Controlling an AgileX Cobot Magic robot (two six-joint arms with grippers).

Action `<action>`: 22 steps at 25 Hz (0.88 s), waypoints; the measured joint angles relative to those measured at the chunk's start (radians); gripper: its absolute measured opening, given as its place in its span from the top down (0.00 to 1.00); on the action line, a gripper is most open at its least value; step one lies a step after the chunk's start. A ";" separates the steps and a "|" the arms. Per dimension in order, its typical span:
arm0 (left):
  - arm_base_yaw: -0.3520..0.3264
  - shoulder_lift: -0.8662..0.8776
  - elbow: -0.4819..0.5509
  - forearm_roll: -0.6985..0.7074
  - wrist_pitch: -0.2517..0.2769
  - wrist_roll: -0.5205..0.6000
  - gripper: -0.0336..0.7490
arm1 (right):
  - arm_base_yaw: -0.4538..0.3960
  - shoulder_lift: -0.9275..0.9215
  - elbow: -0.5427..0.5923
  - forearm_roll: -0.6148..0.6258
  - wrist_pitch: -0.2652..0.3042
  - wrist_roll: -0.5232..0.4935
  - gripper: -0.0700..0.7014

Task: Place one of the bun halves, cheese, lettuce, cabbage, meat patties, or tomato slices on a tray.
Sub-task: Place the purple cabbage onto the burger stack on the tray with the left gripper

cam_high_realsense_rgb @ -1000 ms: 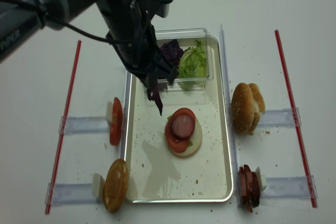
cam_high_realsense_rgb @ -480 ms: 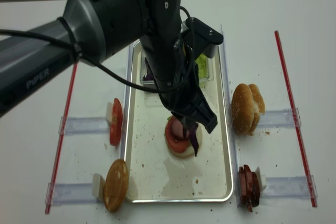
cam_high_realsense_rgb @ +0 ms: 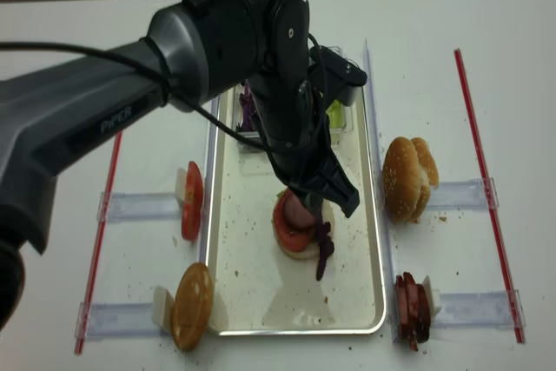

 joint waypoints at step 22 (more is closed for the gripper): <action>0.096 0.076 0.002 -0.006 -0.024 0.037 0.97 | 0.000 0.000 0.000 0.000 0.000 0.000 0.11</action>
